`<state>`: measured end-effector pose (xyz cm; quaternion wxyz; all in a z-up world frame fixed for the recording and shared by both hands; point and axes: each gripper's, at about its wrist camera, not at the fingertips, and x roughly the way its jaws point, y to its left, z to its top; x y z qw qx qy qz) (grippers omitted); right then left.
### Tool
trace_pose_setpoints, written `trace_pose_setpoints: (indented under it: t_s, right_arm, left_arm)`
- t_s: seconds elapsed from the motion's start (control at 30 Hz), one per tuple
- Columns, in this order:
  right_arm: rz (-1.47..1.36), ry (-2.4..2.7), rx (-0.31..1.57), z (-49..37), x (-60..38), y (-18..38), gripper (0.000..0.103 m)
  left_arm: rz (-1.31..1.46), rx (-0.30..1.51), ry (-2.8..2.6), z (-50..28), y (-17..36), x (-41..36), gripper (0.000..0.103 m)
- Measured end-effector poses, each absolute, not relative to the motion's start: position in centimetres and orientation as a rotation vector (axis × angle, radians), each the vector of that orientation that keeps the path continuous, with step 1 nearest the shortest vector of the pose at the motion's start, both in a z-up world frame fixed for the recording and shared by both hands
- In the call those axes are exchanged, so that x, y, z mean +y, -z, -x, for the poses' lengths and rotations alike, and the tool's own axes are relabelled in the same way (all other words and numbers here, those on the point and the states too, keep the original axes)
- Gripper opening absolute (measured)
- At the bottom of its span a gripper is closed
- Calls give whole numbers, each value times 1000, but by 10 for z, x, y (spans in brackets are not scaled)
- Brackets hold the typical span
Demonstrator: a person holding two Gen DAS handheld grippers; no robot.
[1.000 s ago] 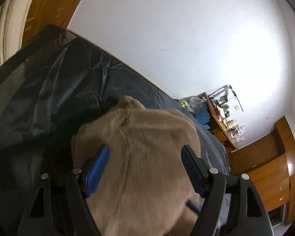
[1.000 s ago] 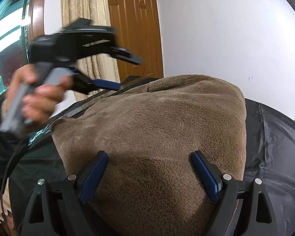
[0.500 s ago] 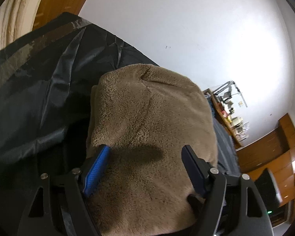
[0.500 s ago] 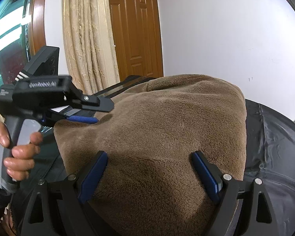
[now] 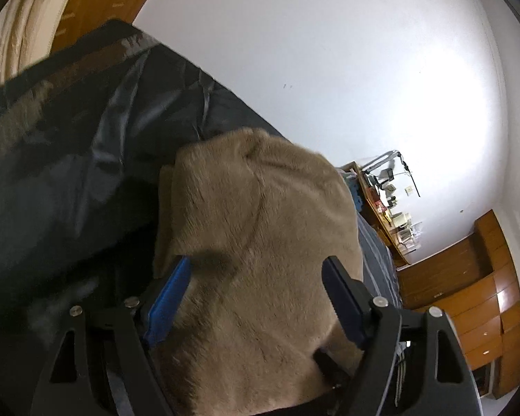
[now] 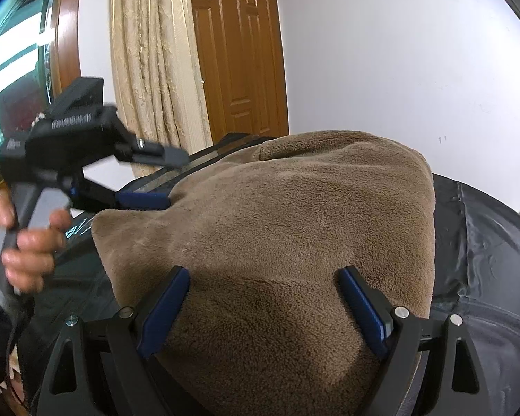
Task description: Fold clothes
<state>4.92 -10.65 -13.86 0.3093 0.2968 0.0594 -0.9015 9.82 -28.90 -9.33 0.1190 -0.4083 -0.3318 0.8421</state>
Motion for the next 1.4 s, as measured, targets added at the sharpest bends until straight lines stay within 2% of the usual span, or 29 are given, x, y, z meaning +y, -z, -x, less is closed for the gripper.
trace_pose_setpoints:
  t_s: [0.43, 0.77, 1.13, 1.4]
  right_arm:
    - [-784, 2377, 152, -47, -108, 140, 92]
    - [-784, 2369, 154, -48, -111, 140, 96]
    - [-783, 2366, 154, -47, -112, 140, 98]
    - [-782, 2365, 156, -48, -112, 141, 99]
  left_arm:
    - [1425, -857, -2430, -57, 128, -303, 84]
    - [1435, -871, -2331, -46, 138, -303, 86]
    - [1318, -1036, -2154, -52, 154, -322, 88]
    - [1315, -937, -2199, -54, 149, -322, 89]
